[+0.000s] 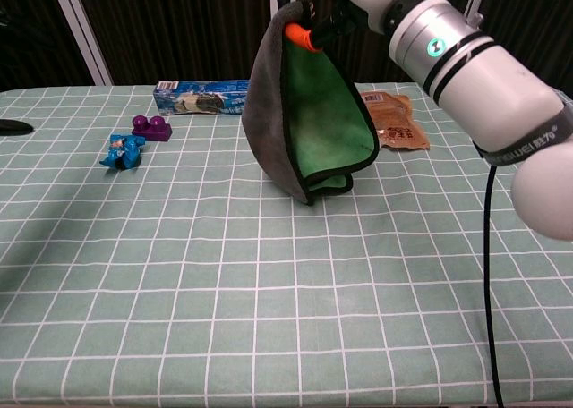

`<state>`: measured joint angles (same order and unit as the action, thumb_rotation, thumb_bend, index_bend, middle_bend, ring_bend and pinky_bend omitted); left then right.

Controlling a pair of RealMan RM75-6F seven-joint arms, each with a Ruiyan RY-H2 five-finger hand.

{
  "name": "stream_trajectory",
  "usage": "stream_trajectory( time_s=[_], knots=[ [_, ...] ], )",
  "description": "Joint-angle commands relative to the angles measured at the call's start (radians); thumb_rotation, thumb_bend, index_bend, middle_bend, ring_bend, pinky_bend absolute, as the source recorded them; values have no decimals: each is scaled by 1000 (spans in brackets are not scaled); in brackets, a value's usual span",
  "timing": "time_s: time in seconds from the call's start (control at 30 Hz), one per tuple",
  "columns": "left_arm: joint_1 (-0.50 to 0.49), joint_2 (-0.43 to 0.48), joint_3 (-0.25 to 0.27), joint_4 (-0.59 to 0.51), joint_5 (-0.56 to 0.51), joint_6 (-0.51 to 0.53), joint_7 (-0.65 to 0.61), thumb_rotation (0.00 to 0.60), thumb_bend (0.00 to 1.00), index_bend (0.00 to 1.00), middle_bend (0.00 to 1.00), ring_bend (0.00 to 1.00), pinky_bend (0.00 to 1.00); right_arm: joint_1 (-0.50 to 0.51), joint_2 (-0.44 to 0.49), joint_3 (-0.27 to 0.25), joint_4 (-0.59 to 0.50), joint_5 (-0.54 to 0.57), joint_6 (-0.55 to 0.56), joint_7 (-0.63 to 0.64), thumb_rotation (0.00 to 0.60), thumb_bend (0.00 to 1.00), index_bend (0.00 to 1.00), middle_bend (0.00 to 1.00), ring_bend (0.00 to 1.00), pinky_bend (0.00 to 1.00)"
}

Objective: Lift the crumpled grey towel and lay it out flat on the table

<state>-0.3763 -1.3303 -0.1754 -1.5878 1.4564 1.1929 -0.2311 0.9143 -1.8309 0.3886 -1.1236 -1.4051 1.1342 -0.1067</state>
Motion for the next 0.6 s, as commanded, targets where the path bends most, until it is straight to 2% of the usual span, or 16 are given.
stream_trajectory(
  time_s=[0.03, 0.17, 0.4, 0.43, 0.6],
  knots=[
    [-75, -44, -34, -11, -60, -107, -84, 600, 36, 336, 235, 196, 239, 33, 33, 46, -59, 56, -28, -82, 600, 458, 823, 290, 58, 0],
    [-136, -76, -69, -9, -126, -192, -126, 600, 28, 342, 235, 196, 245, 63, 31, 67, -59, 80, -26, -160, 600, 455, 823, 286, 56, 0],
    [-225, -162, -110, 24, -277, -281, -38, 598, 13, 340, 235, 196, 253, 117, -4, 93, -50, 182, -72, -266, 600, 454, 822, 277, 45, 0],
    [-233, -173, -112, 28, -299, -288, -22, 583, 8, 337, 235, 196, 254, 124, -13, 93, -43, 194, -77, -281, 600, 453, 821, 276, 42, 0],
    [-278, -222, -119, 49, -426, -322, 74, 425, 0, 316, 235, 196, 262, 166, -67, 91, 6, 240, -83, -354, 600, 447, 817, 268, 32, 0]
  ],
)
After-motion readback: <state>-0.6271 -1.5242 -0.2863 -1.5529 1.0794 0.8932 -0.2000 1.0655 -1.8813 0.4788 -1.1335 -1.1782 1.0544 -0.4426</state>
